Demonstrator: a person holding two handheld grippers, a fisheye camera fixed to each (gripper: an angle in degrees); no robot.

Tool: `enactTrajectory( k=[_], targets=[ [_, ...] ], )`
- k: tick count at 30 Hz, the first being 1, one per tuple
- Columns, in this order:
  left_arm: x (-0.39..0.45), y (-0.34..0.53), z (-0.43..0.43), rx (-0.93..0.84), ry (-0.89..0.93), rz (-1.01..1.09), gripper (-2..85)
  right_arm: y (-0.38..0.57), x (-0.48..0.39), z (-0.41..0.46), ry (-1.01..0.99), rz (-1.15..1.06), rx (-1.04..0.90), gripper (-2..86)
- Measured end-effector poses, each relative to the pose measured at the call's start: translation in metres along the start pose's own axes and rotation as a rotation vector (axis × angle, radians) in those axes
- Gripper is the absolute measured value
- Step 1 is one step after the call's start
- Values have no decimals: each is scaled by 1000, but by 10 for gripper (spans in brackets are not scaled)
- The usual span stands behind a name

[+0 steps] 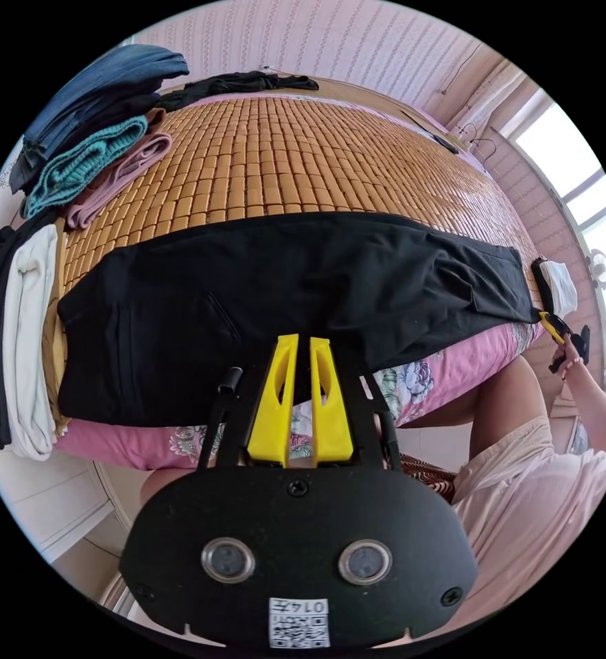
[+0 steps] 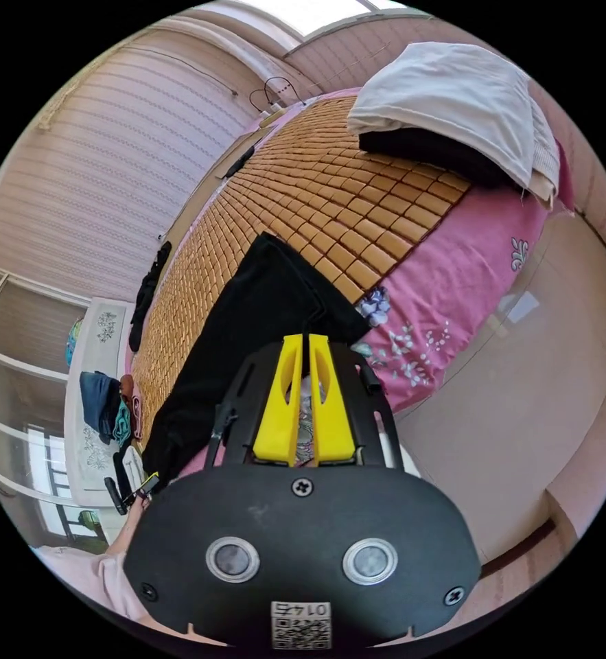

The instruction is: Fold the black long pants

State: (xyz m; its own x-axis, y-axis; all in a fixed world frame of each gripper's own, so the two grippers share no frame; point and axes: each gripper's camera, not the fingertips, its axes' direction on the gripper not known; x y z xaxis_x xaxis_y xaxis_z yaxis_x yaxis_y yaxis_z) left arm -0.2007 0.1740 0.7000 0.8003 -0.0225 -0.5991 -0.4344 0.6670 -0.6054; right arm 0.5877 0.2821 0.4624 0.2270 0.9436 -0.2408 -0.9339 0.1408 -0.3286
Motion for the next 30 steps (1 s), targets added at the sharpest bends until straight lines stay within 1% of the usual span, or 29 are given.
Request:
enactTrajectory(
  k=[4,7,9,11,13,15,17,19,21,23,26,29,30],
  targets=[
    [7,0,1,-22,-25,35,16,-24,-17,-24,-45,-70,76,8],
    [12,0,3,-40,-35,52,13,-40,-32,-39,9,-153,96,7],
    [13,3,6,-42,-26,55,13,-46,-26,-29,35,-142,58,7],
    [13,6,8,-33,-17,50,13,-51,-8,10,100,-86,-107,7],
    [13,7,9,-35,-9,43,15,-50,-2,26,170,-83,-162,6],
    [15,7,8,-45,-12,38,18,-46,-3,25,221,-75,-118,5],
    [21,10,1,-34,-32,51,16,-38,-10,16,314,-73,-30,3],
    [26,13,-6,-11,-32,68,15,-33,-27,18,369,-130,22,2],
    [30,15,-12,6,-22,78,13,-34,-51,36,341,-247,8,0],
    [37,13,-12,14,-18,94,12,-41,-88,82,302,-390,-97,-1],
    [51,10,4,-32,-29,122,9,-47,-131,137,311,-497,-112,-2],
    [65,12,25,-94,-73,154,4,-60,-157,180,351,-529,-74,-2],
    [67,13,26,-86,-74,163,4,-64,-159,187,362,-527,-66,-2]
  ],
)
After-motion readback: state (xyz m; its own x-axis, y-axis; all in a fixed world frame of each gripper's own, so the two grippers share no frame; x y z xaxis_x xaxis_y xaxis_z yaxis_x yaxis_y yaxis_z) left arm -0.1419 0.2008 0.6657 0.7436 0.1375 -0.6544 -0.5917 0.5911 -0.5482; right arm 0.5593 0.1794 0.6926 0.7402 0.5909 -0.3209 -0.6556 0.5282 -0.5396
